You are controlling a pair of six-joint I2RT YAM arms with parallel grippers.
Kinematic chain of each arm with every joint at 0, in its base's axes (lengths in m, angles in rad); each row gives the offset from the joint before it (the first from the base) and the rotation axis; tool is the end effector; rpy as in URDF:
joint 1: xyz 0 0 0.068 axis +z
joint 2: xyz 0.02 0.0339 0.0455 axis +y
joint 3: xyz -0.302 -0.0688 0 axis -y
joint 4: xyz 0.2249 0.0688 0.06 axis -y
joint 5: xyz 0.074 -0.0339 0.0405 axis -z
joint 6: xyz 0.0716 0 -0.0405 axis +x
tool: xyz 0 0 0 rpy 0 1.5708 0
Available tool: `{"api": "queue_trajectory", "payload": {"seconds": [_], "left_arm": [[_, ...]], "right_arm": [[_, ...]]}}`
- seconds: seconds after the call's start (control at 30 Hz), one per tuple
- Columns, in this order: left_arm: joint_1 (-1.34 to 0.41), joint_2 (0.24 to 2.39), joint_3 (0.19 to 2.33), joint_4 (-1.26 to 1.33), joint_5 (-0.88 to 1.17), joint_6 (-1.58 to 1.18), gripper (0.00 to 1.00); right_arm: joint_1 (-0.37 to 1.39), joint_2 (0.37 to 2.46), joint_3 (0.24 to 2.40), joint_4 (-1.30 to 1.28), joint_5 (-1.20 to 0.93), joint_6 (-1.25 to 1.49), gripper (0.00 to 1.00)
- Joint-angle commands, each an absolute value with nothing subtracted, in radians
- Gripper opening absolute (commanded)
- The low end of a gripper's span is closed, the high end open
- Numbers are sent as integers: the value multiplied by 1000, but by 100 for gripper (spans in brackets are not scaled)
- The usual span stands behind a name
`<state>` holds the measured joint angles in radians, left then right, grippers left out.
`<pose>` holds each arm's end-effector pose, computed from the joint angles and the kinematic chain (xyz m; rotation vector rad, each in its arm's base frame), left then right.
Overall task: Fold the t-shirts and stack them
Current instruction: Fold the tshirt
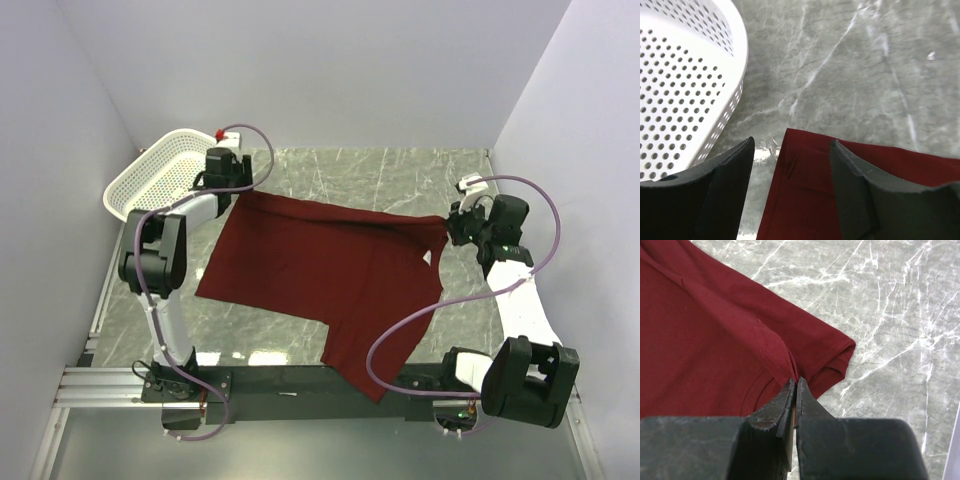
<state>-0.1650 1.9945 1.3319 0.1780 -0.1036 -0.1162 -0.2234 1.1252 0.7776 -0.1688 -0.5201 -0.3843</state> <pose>0.4815 -0.0727 0.2301 -0.0141 2.0532 -0.0683 0.2420 -0.0185 0.2986 -0.4680 1.9621 0.1589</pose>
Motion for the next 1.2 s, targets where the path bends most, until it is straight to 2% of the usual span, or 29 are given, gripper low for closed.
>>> {"api": "queue_trajectory", "payload": {"seconds": [0.0,0.4,0.6,1.17], "left_arm": [[-164,1882,1307,261,-37,-127,68],[-167,1809,1229,236,51,-150,70],[-167,1779,1195,226,38,-166,71],[-167,1738,1200,193,66,-166,70]], "right_arm": [[-233,1132,775,-169,-522,-402,0],[-233,1088,778,-320,-678,-589,0],[-233,1098,796,-403,-657,-707,0],[-186,1057,762,-477,-678,-784,0]]}}
